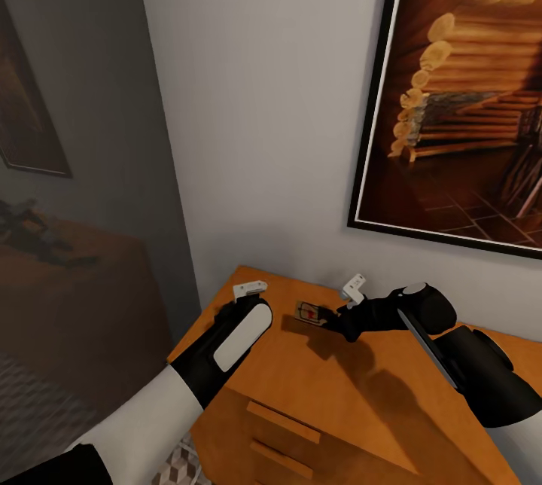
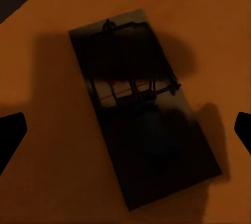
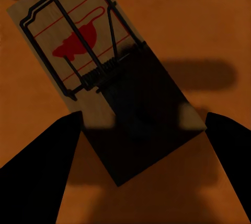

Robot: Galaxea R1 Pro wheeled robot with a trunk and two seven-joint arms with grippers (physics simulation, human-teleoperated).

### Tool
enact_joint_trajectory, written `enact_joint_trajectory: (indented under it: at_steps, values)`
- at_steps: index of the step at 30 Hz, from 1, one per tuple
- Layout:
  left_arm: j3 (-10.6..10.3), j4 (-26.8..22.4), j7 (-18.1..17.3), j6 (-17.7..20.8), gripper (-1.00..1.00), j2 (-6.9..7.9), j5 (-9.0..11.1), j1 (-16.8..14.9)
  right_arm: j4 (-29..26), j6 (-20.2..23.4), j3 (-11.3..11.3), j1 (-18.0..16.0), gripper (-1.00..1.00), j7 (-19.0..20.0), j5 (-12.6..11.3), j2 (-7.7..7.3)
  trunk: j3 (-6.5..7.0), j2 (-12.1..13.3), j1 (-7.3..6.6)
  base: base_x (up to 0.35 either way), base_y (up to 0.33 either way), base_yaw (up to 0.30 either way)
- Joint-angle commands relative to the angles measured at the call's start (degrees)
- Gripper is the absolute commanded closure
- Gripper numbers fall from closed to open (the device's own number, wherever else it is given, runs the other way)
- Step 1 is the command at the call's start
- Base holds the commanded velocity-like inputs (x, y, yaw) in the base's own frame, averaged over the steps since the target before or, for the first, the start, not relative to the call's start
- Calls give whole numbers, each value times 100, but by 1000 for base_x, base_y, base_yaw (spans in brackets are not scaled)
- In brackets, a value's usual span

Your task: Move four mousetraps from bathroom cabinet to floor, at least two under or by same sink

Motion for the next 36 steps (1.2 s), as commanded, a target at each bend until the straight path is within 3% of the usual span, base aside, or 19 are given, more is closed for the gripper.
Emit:
enact_joint_trajectory:
  at_steps: [1,15,25,36]
  values:
    - [-5,36,12,52,-100,0,14,-7,-5,29,6,-7,100,10,-1,-4,-7,-5,0,0,0,0]
    - [11,329,-76,16,-100,0,-22,-18,-5,29,6,-7,100,9,-1,-3,-7,-5,0,0,0,0]
    - [39,474,-87,13,-100,0,17,-272,2,29,8,-7,100,10,-1,-4,-7,-5,0,0,0,0]
    - [41,806,-229,-1,-100,0,18,-313,-3,29,10,-7,100,11,-1,-2,-7,-5,0,0,0,0]
